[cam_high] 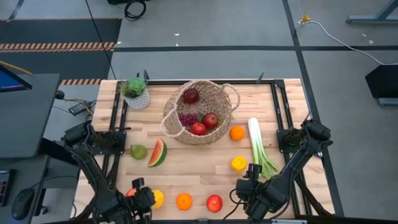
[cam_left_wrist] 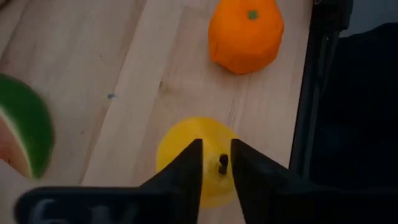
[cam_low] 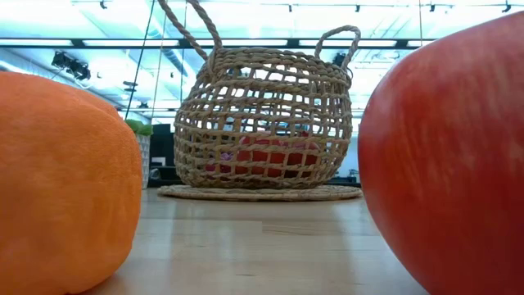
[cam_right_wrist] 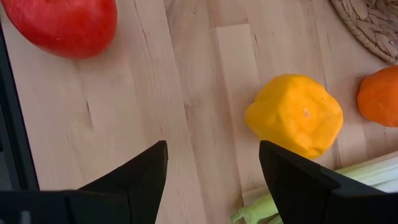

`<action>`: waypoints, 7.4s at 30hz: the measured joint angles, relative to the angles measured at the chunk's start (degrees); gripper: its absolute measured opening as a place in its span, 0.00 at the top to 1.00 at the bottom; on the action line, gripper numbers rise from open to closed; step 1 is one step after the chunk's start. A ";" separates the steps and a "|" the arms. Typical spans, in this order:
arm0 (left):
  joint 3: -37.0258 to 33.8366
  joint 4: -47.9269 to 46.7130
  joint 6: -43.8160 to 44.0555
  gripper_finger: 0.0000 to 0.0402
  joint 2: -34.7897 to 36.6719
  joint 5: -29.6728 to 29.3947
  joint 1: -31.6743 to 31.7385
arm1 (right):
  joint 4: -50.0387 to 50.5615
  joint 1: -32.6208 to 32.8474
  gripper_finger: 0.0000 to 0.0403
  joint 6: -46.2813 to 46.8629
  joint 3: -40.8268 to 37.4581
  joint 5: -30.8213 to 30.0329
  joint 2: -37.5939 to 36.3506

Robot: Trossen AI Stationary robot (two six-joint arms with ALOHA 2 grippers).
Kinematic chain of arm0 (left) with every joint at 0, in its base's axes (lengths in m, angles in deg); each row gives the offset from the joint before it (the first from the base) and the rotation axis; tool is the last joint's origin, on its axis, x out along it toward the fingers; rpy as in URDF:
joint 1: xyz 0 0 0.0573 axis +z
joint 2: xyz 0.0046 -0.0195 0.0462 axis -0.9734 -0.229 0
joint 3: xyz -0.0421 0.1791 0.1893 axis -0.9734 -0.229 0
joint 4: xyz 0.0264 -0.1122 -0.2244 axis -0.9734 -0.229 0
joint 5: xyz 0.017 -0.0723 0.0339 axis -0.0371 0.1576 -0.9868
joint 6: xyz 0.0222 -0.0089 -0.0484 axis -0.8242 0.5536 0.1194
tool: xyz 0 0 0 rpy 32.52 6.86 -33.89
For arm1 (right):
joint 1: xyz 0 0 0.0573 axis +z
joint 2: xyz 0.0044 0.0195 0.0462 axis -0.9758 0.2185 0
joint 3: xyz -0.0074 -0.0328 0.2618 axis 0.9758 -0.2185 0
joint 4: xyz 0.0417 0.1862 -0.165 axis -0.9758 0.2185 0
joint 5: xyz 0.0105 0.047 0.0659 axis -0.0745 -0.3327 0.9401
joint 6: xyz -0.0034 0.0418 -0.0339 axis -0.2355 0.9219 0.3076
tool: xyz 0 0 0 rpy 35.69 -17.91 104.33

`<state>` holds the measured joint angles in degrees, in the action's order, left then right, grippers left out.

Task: Build produce basket
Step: Put the pear into the basket, then put the green pear into the basket

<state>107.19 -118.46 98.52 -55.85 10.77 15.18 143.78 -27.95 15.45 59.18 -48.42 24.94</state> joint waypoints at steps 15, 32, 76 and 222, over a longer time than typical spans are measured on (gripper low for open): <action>0.02 0.29 -3.17 0.96 0.04 1.48 0.52 | -0.02 0.00 0.36 0.00 0.00 0.00 0.00; 10.71 -0.19 -25.86 0.97 0.07 2.01 7.97 | -0.11 0.01 0.36 -0.01 0.00 -0.02 0.00; 38.71 -13.14 -66.97 0.88 0.09 -1.03 53.16 | -0.13 0.01 0.36 -0.22 0.00 -1.28 0.00; -33.38 -30.10 35.48 0.88 33.38 -1.93 -1.64 | -0.13 -0.27 0.36 -0.24 -0.02 -1.73 0.00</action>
<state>73.81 -148.56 134.00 -22.47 8.84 13.54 143.65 -28.23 15.21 59.16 -50.14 24.94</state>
